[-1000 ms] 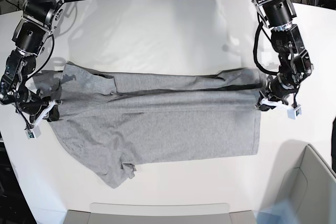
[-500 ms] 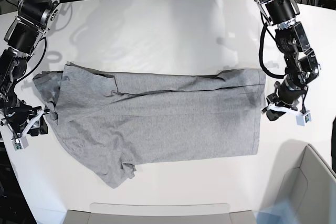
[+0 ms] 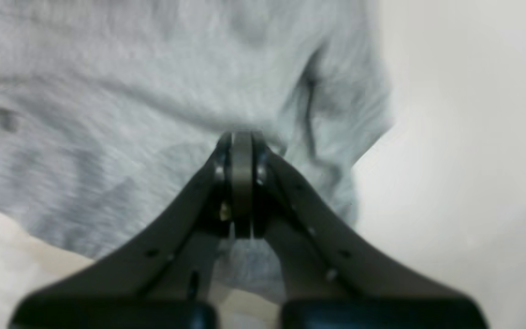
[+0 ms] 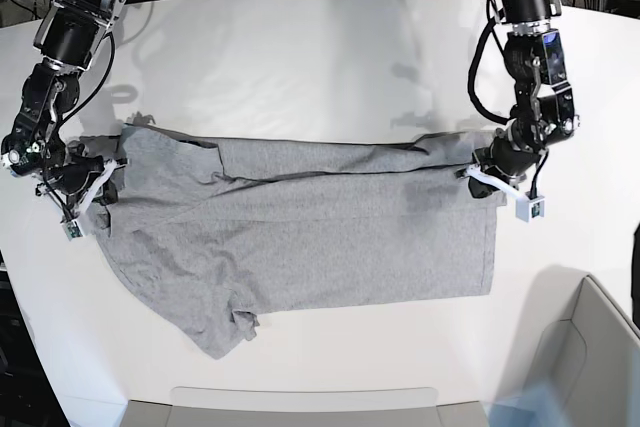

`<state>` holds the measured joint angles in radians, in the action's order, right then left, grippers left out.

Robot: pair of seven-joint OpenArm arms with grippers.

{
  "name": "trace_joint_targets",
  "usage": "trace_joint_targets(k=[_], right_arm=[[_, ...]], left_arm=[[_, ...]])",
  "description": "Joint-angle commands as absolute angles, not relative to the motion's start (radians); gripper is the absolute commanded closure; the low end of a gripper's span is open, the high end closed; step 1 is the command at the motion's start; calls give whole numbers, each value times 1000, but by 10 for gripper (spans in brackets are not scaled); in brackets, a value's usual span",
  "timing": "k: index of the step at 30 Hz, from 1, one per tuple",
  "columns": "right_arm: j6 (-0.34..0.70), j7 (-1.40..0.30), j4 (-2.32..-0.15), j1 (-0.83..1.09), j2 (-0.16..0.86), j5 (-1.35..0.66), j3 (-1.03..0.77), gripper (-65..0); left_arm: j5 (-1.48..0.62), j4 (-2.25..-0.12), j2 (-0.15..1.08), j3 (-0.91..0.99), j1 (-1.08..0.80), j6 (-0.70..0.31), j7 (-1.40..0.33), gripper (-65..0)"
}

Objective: Fold the T-shirt properly
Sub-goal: 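Release the hem and move both grippers to the folded edge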

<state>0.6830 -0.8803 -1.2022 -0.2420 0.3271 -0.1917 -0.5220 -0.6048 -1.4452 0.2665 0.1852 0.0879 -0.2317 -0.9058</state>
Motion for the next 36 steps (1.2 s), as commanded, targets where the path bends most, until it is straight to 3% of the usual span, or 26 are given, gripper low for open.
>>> trace_joint_targets(k=[1, 7, 10, 18, 25, 36], right_arm=[[698, -834, -1198, -269, 351, -211, -501, 0], [698, -779, -1029, -288, 377, -168, -398, 0], [698, -783, -1033, -262, 381, -147, -400, 0], [698, -901, -1268, -68, 452, -154, -400, 0], [698, -926, -1486, 134, 455, -154, -400, 0], [698, -926, -1552, 325, 460, -251, -394, 0]], left_arm=[[-610, -1455, 282, 176, 104, -232, -865, 0], [-595, -1202, 285, 99, 153, -234, -817, 0], [-521, -1178, 285, 87, 147, -234, -828, 0], [-476, -1342, 337, 97, -48, -234, -946, 0], [-476, -1527, 366, 108, -252, -232, -1009, 0], [-476, -1580, 366, 206, -515, -239, -1000, 0]])
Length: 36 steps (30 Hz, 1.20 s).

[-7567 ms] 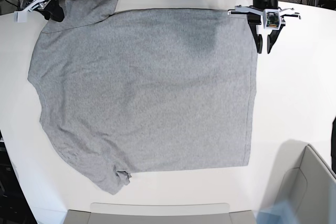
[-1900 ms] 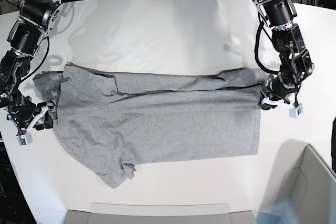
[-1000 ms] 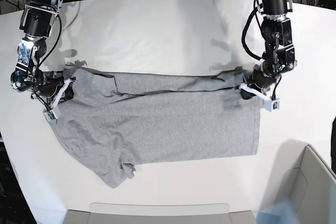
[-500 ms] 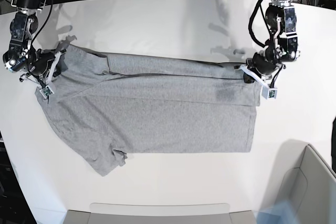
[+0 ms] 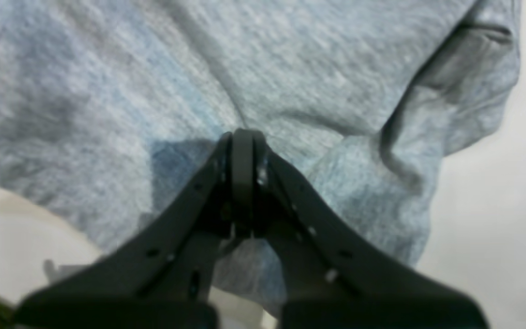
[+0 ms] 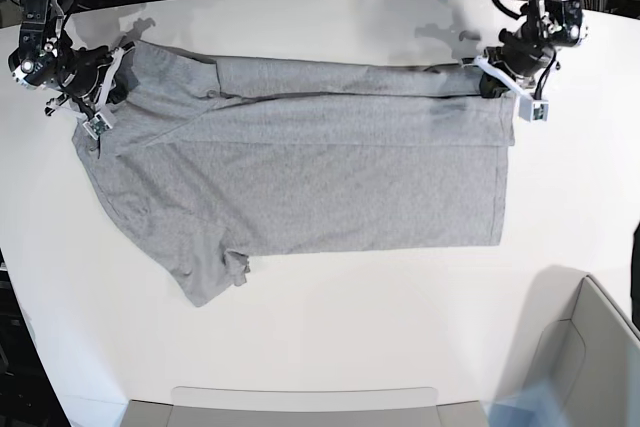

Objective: Fold the T-shirt properly
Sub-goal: 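Release the hem and move both grippers to the folded edge, then grasp the sleeve with the right gripper and the shirt side with the left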

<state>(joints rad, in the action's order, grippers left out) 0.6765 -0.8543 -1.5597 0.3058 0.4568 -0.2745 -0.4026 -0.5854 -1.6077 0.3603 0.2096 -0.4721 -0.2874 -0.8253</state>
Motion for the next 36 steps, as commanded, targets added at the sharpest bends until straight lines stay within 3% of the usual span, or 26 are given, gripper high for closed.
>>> trace_joint_targets(k=[1, 10, 16, 23, 29, 32, 36], right_arm=[[698, -926, -1566, 341, 461, -259, -390, 0], [698, -928, -1613, 472, 463, -266, -315, 0], [698, -928, -1666, 475, 450, -266, -349, 0], [698, -941, -1773, 384, 429, -263, -456, 0], [698, -1184, -1933, 268, 435, -266, -513, 0], [698, -1201, -1936, 176, 435, -262, -495, 0], [698, -1201, -1751, -54, 430, -260, -321, 0]], left_arm=[[-476, -1589, 366, 226, -539, -239, -1000, 0], [-476, -1744, 366, 311, -717, -239, -1001, 0], [-476, -1756, 363, 355, -682, -239, -1004, 0], [-476, -1862, 366, 443, -613, -234, -1026, 0], [-476, -1937, 361, 576, -550, -237, -1130, 0], [-476, -1939, 363, 585, -529, -237, -1132, 0], [-476, -1937, 358, 579, -438, -237, -1141, 0]])
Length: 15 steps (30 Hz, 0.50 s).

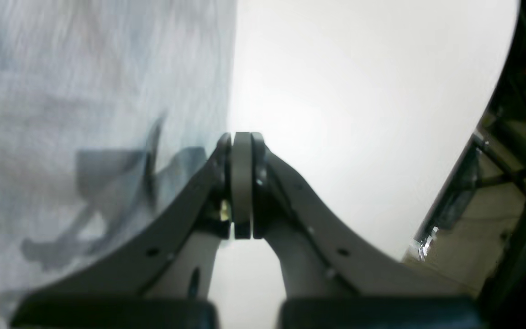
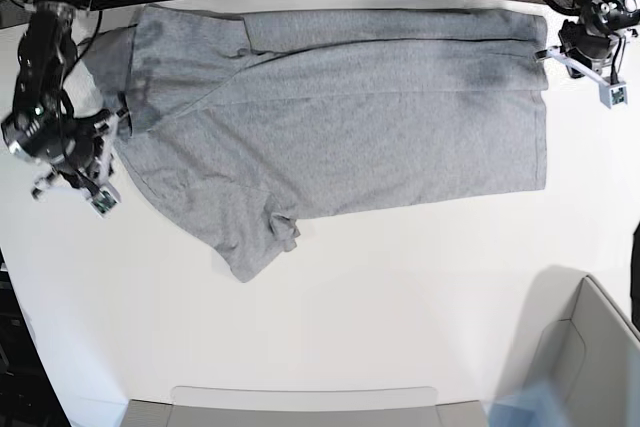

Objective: Fold the T-shirt properly
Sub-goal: 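Grasp the sleeve with the right gripper and the shirt side with the left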

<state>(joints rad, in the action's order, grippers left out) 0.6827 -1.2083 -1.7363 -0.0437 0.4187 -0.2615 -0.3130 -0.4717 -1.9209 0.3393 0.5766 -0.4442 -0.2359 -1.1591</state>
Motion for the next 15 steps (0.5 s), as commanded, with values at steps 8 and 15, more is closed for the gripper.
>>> trace_joint_targets(k=[8, 15], right_arm=[[698, -1007, -1178, -429, 374, -211, 4, 0], [618, -929, -1020, -430, 346, -90, 30, 0]], left_arm=[[-476, -1936, 358, 450, -378, -237, -1141, 0], [-476, -1933, 357, 429, -378, -236, -1141, 0]])
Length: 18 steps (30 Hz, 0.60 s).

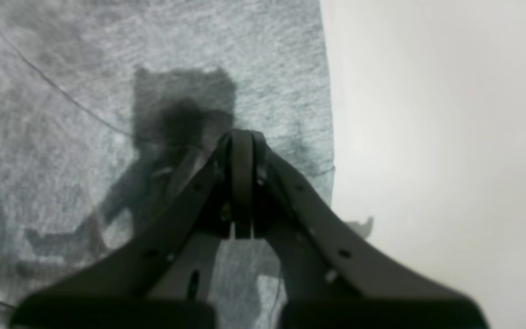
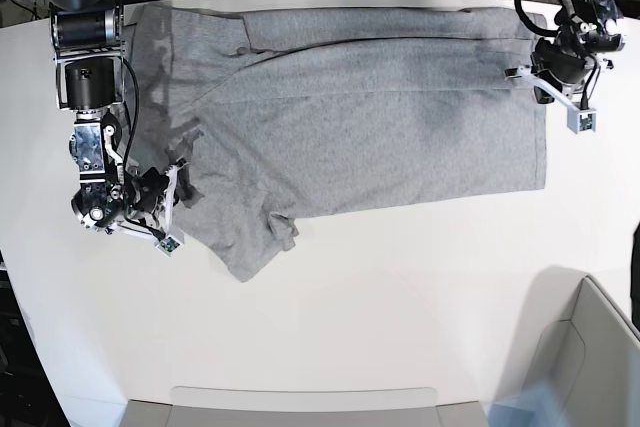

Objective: Fold the T-shirt properly
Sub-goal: 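Grasp the sleeve with the right gripper and the shirt side with the left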

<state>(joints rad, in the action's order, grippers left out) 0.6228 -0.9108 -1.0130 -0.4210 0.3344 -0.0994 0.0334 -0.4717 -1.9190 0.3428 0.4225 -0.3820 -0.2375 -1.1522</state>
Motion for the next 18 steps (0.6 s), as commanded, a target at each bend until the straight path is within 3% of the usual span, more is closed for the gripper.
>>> trace_joint_targets(k=[1, 6, 14, 18], right_arm=[[618, -941, -1024, -420, 358, -87, 24, 0], [621, -993, -1155, -332, 392, -90, -124, 0], [619, -1035, -1325, -323, 389, -93, -145, -1], [619, -1032, -1360, -360, 384, -96, -145, -151]], left_arm=[[-476, -1933, 357, 429, -378, -236, -1141, 0], [-476, -1922, 357, 429, -378, -236, -1141, 0], [-476, -1899, 357, 427, -358, -236, -1141, 0], [-476, -1899, 357, 427, -349, -237, -1141, 0]])
